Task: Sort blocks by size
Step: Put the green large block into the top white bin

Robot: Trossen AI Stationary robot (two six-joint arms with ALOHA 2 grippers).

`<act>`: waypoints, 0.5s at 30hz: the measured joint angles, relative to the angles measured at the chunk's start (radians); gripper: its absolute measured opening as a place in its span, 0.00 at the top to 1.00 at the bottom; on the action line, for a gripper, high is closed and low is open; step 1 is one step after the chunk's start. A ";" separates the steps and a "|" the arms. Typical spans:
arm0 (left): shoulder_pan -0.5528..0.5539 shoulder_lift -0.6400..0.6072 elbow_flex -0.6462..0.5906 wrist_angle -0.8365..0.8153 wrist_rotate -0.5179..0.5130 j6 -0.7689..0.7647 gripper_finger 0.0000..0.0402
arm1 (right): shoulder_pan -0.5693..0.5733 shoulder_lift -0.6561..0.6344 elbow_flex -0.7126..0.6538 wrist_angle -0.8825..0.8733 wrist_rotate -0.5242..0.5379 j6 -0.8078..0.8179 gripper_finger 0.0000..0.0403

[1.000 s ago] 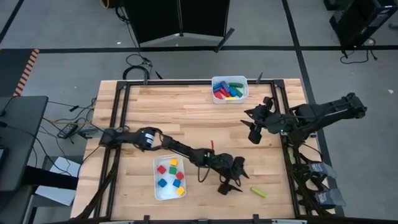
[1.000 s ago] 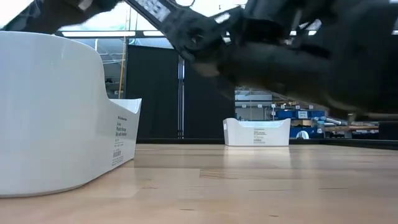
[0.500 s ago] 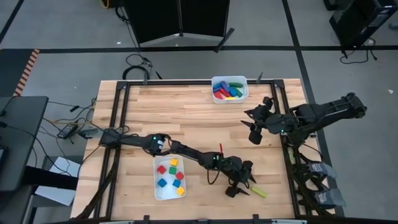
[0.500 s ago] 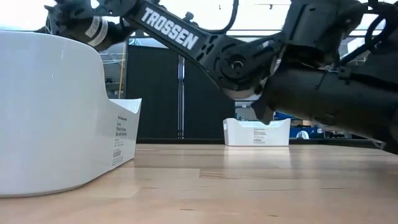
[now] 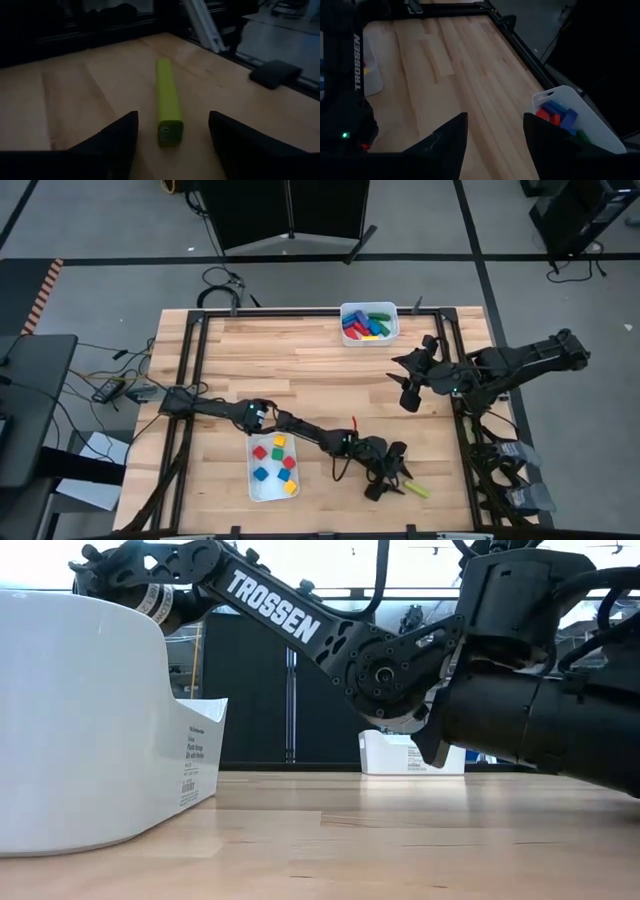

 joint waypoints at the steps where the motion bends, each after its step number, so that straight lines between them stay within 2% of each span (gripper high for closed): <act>1: -0.002 0.000 0.000 -0.001 -0.014 0.001 0.38 | 0.000 0.000 0.000 0.002 0.000 0.000 0.49; 8: -0.002 0.011 0.000 0.036 -0.042 -0.006 0.45 | 0.000 0.000 0.000 0.008 0.024 0.000 0.50; 11: -0.002 0.020 0.000 0.068 -0.042 -0.028 0.54 | 0.000 0.000 0.000 0.008 0.024 0.000 0.50; 15: -0.004 0.020 0.000 0.073 -0.028 0.000 0.71 | 0.000 0.000 0.000 0.008 0.027 0.002 0.51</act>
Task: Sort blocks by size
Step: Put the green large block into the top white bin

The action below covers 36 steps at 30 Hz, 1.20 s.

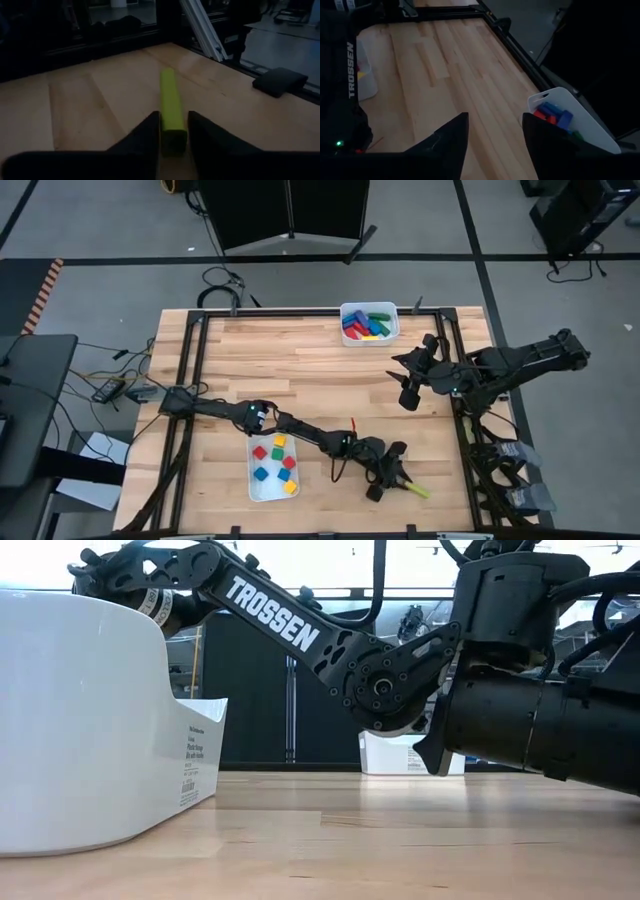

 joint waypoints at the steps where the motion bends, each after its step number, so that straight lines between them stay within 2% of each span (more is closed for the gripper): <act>1: 0.000 0.001 0.000 0.003 0.000 0.007 0.77 | -0.001 0.000 0.000 0.000 0.000 0.000 0.51; 3: 0.000 0.001 0.000 0.007 0.018 0.016 0.86 | -0.001 0.000 0.000 0.001 0.000 0.001 0.52; 9: 0.023 0.001 -0.001 0.000 0.048 -0.006 0.85 | -0.001 0.000 0.000 0.003 0.000 0.001 0.52; 15: 0.125 -0.051 -0.005 -0.059 0.087 -0.146 0.85 | -0.001 0.000 0.000 0.021 0.000 -0.013 0.53; 20: 0.190 -0.105 -0.005 -0.097 0.089 -0.178 0.85 | 0.000 0.000 0.000 0.087 0.001 -0.090 0.53; 27: 0.291 -0.215 -0.003 -0.287 -0.007 -0.081 0.85 | 0.000 -0.004 0.000 0.179 0.002 -0.206 0.55; 36: 0.464 -0.299 -0.001 -0.424 -0.069 -0.105 0.85 | 0.000 -0.031 0.000 0.231 0.002 -0.266 0.56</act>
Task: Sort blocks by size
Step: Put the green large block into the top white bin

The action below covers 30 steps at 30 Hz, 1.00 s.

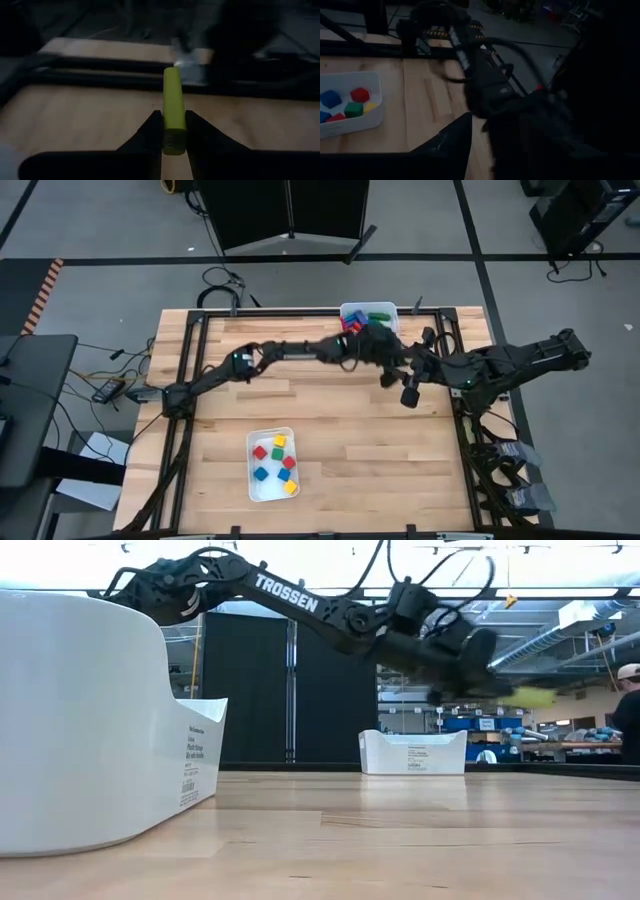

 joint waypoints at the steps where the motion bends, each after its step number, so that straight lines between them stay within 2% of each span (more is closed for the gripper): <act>1: 0.016 -0.003 0.000 -0.015 -0.007 -0.001 0.85 | 0.000 -0.001 0.000 0.000 0.000 0.000 0.56; 20: 0.209 -0.098 -0.001 -0.362 -0.161 0.002 0.85 | 0.007 -0.009 0.000 -0.001 -0.001 -0.003 0.57; 24: 0.226 -0.097 -0.002 -0.385 -0.213 0.001 0.85 | 0.007 -0.009 0.000 0.000 -0.001 -0.003 0.57; 30: 0.235 -0.096 -0.002 -0.386 -0.210 -0.005 0.82 | 0.007 -0.009 0.000 0.000 -0.001 0.001 0.58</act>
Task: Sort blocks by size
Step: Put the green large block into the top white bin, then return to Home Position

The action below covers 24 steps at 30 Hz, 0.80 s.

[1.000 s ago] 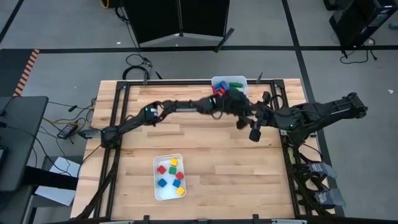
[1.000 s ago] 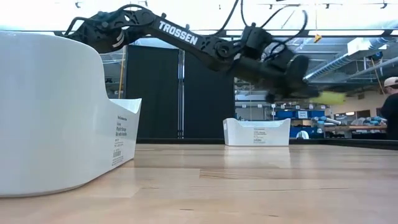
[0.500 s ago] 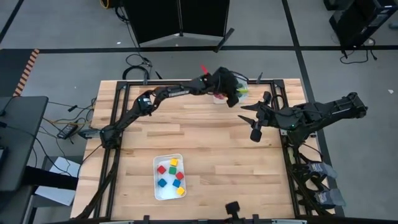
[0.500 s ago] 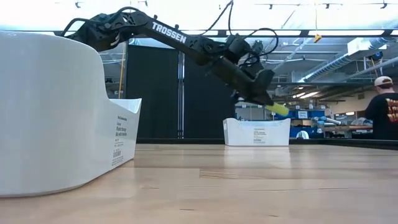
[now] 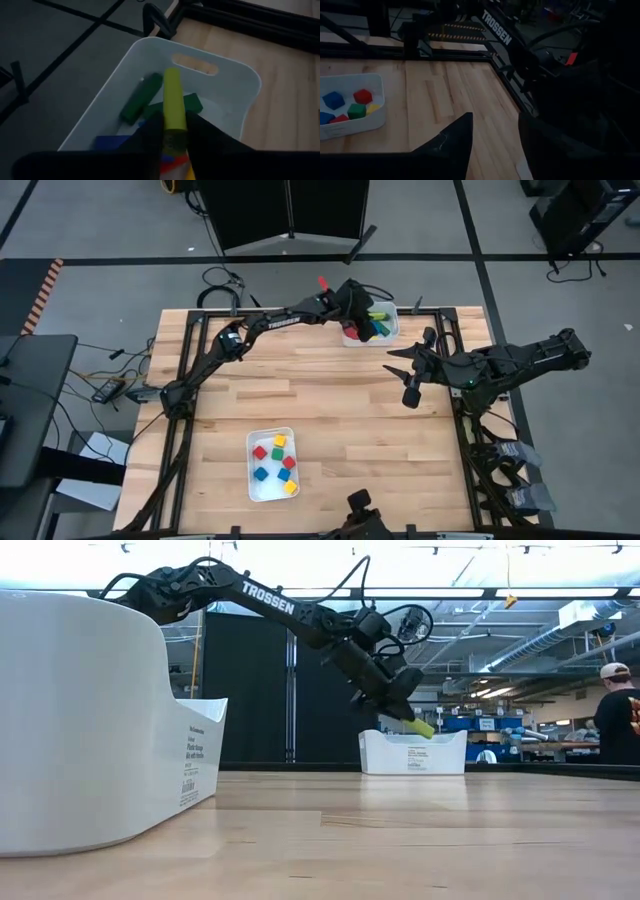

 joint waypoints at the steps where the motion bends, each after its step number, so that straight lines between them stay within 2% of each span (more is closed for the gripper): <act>1: 0.000 0.000 0.000 -0.001 0.000 -0.001 0.79 | 0.000 0.000 0.000 0.000 0.000 0.001 0.58; 5: 0.000 0.000 0.000 -0.011 0.011 -0.017 0.60 | 0.000 0.000 0.000 0.000 0.000 0.011 0.58; 7: 0.000 0.000 0.000 -0.013 0.030 -0.018 0.56 | 0.000 0.000 0.000 0.000 0.000 0.010 0.57; 9: -0.001 -0.006 0.000 -0.039 0.036 -0.013 0.57 | 0.000 0.000 0.000 0.000 0.000 0.010 0.58; 13: -0.001 -0.035 -0.002 -0.086 0.071 0.017 0.70 | 0.006 0.000 0.000 0.000 0.000 0.009 0.58; 17: -0.008 -0.102 -0.042 -0.063 0.169 0.033 0.95 | 0.029 0.004 0.000 0.009 0.000 -0.014 0.60; 21: -0.029 -0.230 -0.209 0.069 0.176 0.037 0.98 | 0.060 0.010 -0.023 0.070 -0.001 -0.048 0.68; 24: -0.041 -0.391 -0.438 0.250 0.172 0.030 0.99 | 0.083 0.010 -0.082 0.169 -0.005 -0.078 0.78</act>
